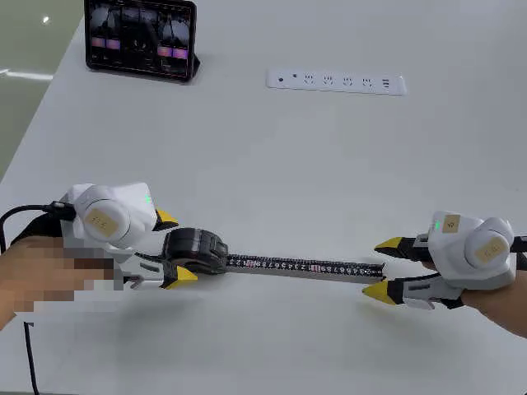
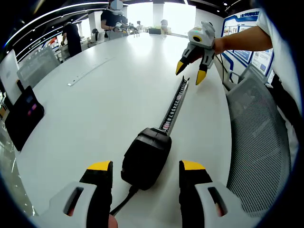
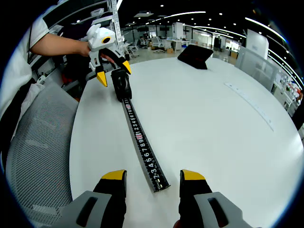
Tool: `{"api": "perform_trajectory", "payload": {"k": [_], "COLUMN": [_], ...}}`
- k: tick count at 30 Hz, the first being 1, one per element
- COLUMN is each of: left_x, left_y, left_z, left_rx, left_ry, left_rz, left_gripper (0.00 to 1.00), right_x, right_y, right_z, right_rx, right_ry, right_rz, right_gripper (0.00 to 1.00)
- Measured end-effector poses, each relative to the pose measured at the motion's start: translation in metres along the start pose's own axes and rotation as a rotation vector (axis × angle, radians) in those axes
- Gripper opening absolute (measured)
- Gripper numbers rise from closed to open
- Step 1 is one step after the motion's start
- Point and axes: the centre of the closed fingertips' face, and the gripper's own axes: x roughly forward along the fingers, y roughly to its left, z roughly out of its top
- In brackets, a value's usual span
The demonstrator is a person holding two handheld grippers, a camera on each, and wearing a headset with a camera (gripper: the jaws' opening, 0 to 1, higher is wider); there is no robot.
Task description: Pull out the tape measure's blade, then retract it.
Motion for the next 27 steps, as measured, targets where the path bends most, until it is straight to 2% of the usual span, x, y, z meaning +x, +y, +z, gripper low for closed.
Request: {"api": "perform_trajectory", "payload": {"k": [6, 19, 23, 25, 27], "left_x": [-0.002, -0.012, -0.017, -0.020, -0.022], "left_y": [0.001, -0.002, -0.002, 0.001, 0.000], "left_z": [0.002, 0.006, 0.004, 0.005, 0.002], "left_rx": [-0.023, -0.078, -0.098, -0.098, -0.116], "left_ry": [-0.017, -0.058, -0.075, -0.095, -0.100], "left_rz": [0.013, 0.054, 0.077, 0.109, 0.112], "left_gripper": [0.59, 0.70, 0.71, 0.71, 0.71], "right_x": [-0.003, -0.010, -0.015, -0.017, -0.018], "right_y": [-0.002, 0.001, 0.003, 0.004, 0.004], "right_z": [-0.001, 0.000, 0.003, 0.004, 0.003], "right_rx": [0.012, 0.046, 0.053, 0.062, 0.055], "right_ry": [0.002, -0.024, -0.040, -0.056, -0.058], "right_rz": [-0.041, -0.083, -0.100, -0.106, -0.121], "right_gripper": [0.52, 0.63, 0.66, 0.67, 0.68]}}
